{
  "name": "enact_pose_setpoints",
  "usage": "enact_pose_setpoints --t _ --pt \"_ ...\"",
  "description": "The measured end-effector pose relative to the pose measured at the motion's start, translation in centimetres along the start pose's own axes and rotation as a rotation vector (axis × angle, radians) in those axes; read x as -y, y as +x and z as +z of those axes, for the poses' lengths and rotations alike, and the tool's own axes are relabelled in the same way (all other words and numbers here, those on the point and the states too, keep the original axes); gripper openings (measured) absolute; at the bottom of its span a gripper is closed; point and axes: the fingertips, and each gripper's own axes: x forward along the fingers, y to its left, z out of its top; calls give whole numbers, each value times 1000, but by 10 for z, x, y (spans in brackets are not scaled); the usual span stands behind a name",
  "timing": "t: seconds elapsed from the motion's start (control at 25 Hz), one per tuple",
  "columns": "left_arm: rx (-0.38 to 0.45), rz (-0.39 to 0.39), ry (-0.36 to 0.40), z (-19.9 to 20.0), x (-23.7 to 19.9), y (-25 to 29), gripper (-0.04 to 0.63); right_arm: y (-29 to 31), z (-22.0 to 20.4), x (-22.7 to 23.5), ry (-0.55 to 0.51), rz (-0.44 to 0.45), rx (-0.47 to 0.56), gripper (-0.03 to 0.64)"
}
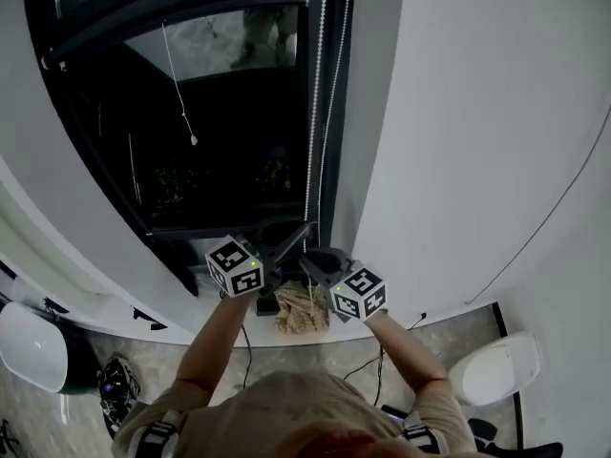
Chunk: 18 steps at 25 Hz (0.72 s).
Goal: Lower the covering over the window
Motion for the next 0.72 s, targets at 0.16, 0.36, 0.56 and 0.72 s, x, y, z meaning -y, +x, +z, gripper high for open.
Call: enact_pose_setpoints --t 0.16,0.36,0.56,0.72 --pt "18 46 46 -6 -2 -6 18 -6 -4 -1 -33 17 16 15" --pt "-15 95 90 -22 -9 -15 18 -24 43 -2 -53 65 211 186" --pt "-107 96 17 -90 -7 -11 17 -19 90 16 -82 5 300 184" --pt "-65 76 -41 -99 7 -15 17 -4 96 24 -69 -20 269 184"
